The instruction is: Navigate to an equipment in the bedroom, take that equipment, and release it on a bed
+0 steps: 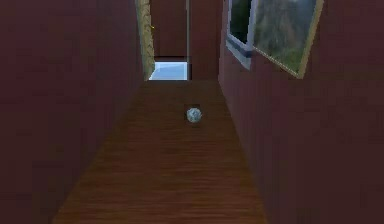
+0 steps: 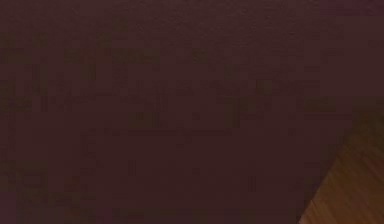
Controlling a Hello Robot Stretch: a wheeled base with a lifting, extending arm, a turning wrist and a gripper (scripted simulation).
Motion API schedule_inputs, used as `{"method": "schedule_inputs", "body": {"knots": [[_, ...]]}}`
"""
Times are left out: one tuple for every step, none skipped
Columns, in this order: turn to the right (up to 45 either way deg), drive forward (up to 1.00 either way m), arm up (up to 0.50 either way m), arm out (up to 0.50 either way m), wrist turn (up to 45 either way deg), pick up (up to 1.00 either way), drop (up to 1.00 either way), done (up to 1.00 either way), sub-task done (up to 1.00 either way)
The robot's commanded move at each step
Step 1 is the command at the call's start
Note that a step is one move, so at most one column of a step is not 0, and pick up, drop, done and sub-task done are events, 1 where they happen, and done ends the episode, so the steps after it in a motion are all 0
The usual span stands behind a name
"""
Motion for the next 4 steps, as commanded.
{"method": "schedule_inputs", "body": {"knots": [[-45.0,0.0,0.0,0.0,0.0,0.0,0.0,0.0,0.0],[-45.0,0.0,0.0,0.0,0.0,0.0,0.0,0.0,0.0],[-45.0,0.0,0.0,0.0,0.0,0.0,0.0,0.0,0.0],[-9.0,0.0,0.0,0.0,0.0,0.0,0.0,0.0,0.0]]}}
